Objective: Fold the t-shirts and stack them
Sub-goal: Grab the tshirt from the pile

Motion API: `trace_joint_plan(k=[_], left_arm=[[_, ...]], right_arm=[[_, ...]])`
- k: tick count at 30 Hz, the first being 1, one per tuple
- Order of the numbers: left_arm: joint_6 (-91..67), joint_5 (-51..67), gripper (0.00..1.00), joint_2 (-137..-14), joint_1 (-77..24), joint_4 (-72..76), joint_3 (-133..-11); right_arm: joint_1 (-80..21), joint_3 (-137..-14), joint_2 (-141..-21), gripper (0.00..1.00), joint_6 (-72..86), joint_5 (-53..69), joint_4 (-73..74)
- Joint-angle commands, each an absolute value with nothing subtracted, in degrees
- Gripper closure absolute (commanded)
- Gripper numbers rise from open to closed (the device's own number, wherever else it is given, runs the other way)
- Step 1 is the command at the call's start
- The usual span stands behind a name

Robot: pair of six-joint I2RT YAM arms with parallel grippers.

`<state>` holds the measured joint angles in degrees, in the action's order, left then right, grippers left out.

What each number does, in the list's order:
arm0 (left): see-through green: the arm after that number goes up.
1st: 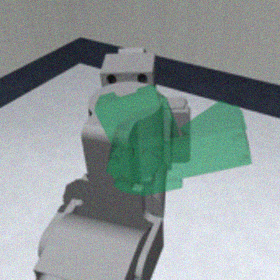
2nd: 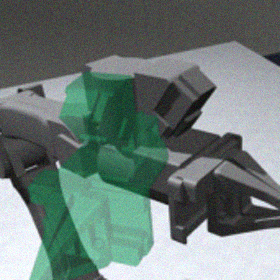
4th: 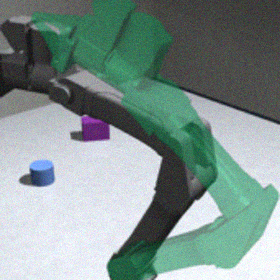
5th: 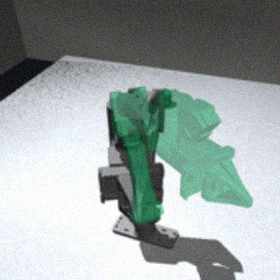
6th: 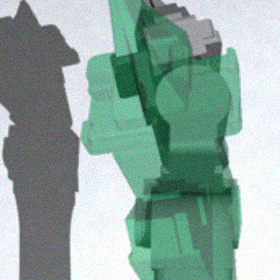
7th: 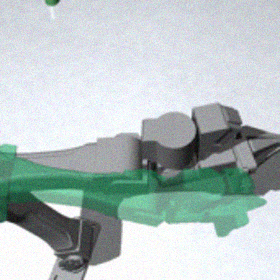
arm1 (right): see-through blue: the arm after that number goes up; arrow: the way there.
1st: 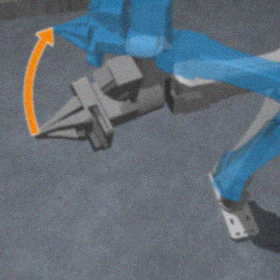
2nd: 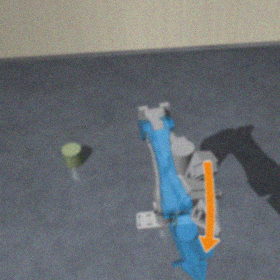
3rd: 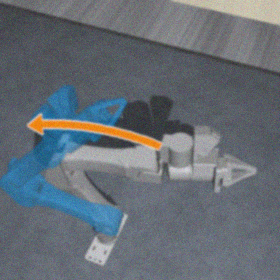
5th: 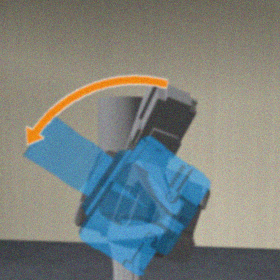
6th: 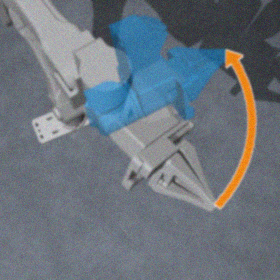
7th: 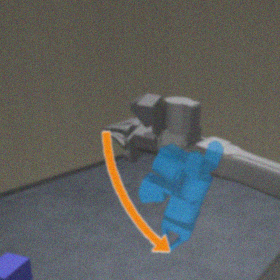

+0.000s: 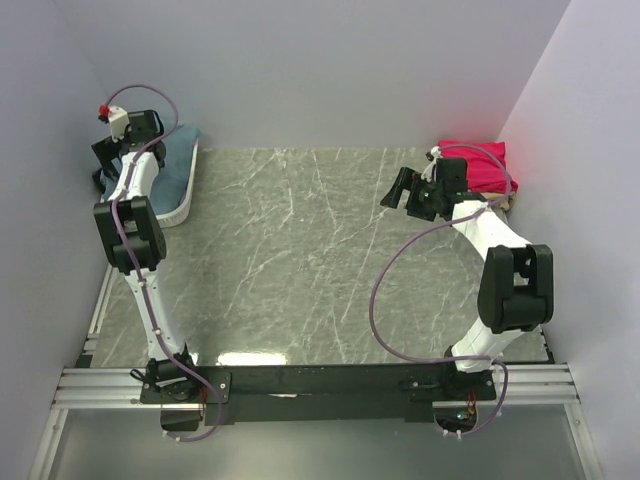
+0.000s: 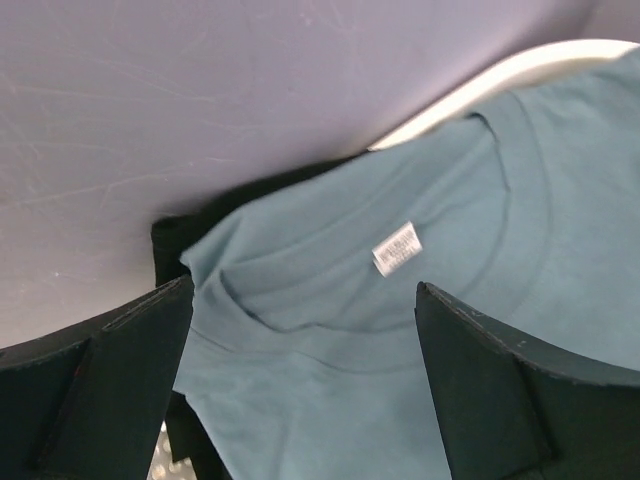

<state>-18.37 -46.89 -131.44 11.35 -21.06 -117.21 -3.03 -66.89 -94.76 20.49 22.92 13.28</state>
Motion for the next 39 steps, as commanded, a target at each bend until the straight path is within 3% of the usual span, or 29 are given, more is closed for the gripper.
trace_joint_plan(k=[1, 9, 12, 15, 16, 17, 29, 36, 39], left_arm=[[-16.51, -51.51, 0.02, -134.64, 12.04, -18.54, -116.89], [-24.16, -42.9, 0.06, -137.81, 15.2, -23.11, -116.8], [-24.09, -43.07, 0.17, -138.51, 15.73, -23.03, -116.55], [-24.43, -43.42, 0.67, -138.34, 15.91, -23.9, -116.98], [-24.52, -42.81, 0.96, -137.82, 15.91, -23.65, -116.55], [-24.96, -42.37, 0.99, -137.2, 15.91, -23.47, -116.11], [-21.8, -31.74, 0.99, -119.02, 12.75, -17.66, -108.72], [-19.08, -7.52, 0.99, -111.8, 10.56, -23.44, -117.75], [-16.1, -3.7, 0.99, -112.06, 6.7, -26.89, -124.87]], right_arm=[[-3.43, -69.26, -94.92, 0.0, 19.51, 24.96, 12.75], [-3.34, -68.91, -95.1, 0.0, 19.42, 26.19, 12.66], [-3.34, -68.82, -95.54, 0.0, 19.42, 27.16, 12.48], [-3.43, -68.73, -95.8, 0.0, 19.77, 27.51, 12.13], [-3.34, -68.73, -95.8, 0.0, 19.78, 27.6, 11.95], [-3.51, -68.64, -95.8, 0.0, 19.78, 27.68, 12.04], [-4.04, -68.2, -95.98, 0.0, 19.69, 28.21, 11.43], [-4.39, -68.73, -97.12, 0.0, 19.34, 29.97, 11.51], [-4.92, -68.9, -97.03, 0.0, 19.34, 30.41, 11.43]])
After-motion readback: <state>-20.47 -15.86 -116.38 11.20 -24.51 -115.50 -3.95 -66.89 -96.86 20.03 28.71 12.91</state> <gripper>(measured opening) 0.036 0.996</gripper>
